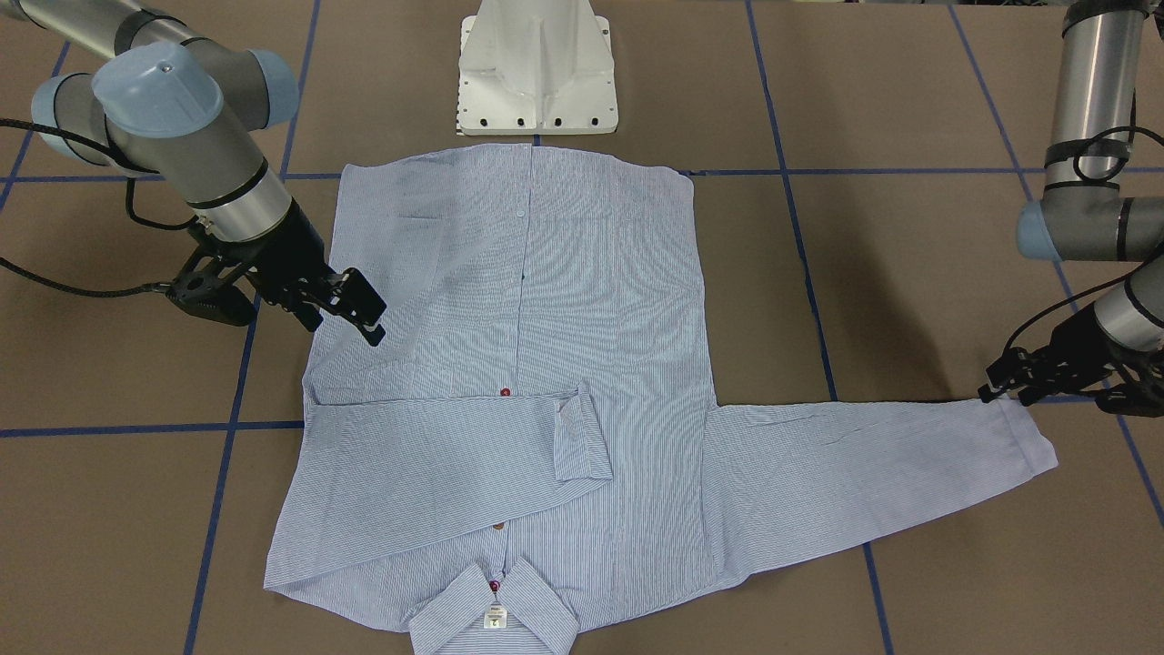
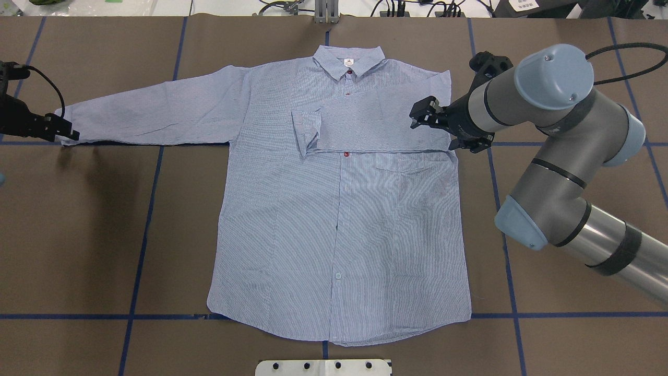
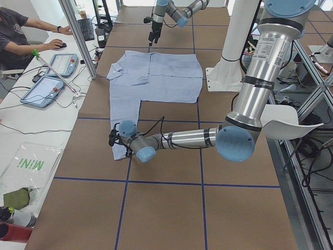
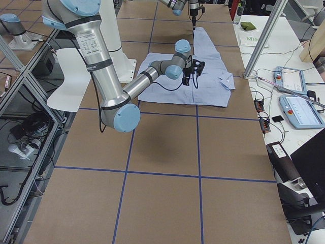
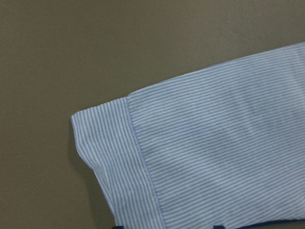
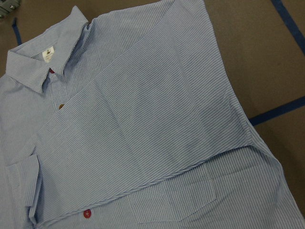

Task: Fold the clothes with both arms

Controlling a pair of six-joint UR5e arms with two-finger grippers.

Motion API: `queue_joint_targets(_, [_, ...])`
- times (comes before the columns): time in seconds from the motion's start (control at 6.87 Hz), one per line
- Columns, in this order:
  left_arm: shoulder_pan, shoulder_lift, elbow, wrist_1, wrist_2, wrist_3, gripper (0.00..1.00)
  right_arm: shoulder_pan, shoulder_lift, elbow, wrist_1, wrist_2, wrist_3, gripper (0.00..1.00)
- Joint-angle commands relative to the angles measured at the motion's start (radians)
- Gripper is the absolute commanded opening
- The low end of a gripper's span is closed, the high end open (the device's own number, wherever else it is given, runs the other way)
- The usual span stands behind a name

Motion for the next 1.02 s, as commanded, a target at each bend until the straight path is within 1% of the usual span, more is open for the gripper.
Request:
queue_joint_targets(0.0, [-0.004,0.004,0.001,0.002,0.007,-0.002,0.76,-0.01,0.001,-0.003,0.0,-0.011,-0.001,1.0])
queue_joint_targets(0.15, [-0.003,0.007,0.004,0.002,0.02,-0.008,0.74,-0.016,0.001,-0.003,0.0,-0.017,-0.001,1.0])
queue_joint_targets(0.29, [-0.003,0.006,0.001,0.002,0.048,-0.031,0.68,-0.022,0.003,-0.001,0.002,-0.025,0.002,1.0])
queue_joint_targets(0.58, [-0.003,-0.001,0.005,0.002,0.051,-0.03,0.6,-0.025,0.0,-0.003,0.002,-0.04,0.001,1.0])
queue_joint_targets(0.73, [-0.001,-0.001,0.005,0.002,0.051,-0.05,0.48,-0.025,0.0,-0.004,0.0,-0.04,-0.001,1.0])
queue_joint_targets(0.87, [0.0,-0.004,0.005,0.002,0.074,-0.085,0.28,-0.025,0.0,-0.004,0.002,-0.04,-0.001,1.0])
